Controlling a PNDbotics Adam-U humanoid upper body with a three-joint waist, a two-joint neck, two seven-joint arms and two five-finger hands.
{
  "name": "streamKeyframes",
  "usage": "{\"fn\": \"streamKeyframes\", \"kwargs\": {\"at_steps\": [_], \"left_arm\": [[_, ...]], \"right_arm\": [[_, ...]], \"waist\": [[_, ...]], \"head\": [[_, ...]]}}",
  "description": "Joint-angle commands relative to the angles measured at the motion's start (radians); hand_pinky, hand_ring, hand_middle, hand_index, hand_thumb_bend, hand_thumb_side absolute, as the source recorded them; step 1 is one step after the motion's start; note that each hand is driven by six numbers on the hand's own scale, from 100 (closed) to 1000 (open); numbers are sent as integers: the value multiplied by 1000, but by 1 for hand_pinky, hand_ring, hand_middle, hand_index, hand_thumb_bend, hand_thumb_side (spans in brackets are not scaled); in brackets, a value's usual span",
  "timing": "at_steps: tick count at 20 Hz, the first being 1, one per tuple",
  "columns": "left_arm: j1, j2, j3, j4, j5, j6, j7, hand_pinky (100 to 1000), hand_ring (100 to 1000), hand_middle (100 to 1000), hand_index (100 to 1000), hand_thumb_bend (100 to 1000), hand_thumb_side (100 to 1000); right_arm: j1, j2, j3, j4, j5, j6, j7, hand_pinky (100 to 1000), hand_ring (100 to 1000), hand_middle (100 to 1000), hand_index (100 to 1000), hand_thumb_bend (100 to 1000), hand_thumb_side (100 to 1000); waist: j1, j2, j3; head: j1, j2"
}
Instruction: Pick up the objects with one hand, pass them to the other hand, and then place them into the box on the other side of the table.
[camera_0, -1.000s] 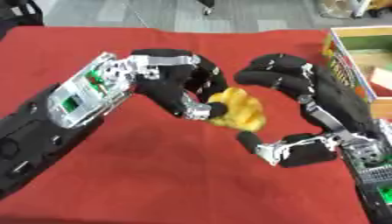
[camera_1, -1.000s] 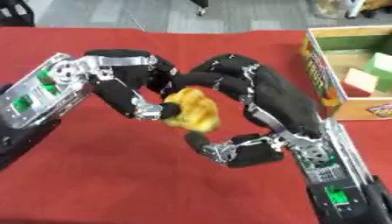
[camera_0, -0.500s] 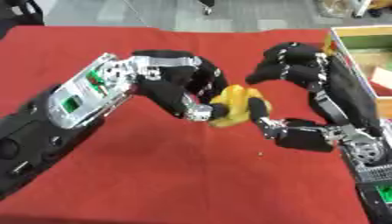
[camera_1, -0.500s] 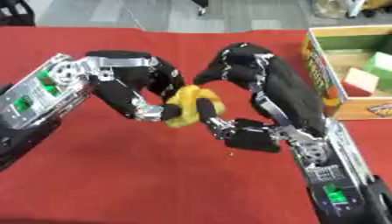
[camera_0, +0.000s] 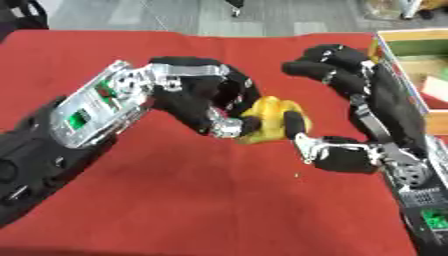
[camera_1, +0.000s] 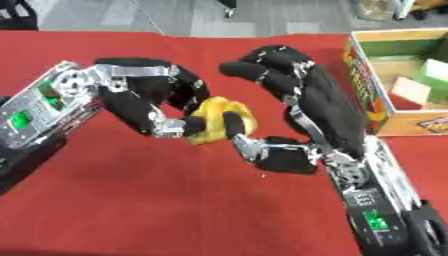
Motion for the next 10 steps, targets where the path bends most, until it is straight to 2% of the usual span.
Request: {"fn": "streamKeyframes", "kwargs": {"at_steps": [1, 10], "left_arm": [[-14, 22, 30, -10, 7, -12, 5, 642, 510, 497, 655, 156, 257], [-8, 27, 59, 44, 3, -32, 38, 640, 508, 494, 653, 160, 254]], "right_arm": [[-10, -6, -4, -10, -28, -27, 51, 765, 718, 718, 871, 429, 569], [-6, -7, -11, -26, -95, -49, 121, 779, 740, 748, 899, 480, 615]], "waist": [[6, -41, 0], [6, -42, -1]], "head": [[-3, -5], [-7, -11]]}}
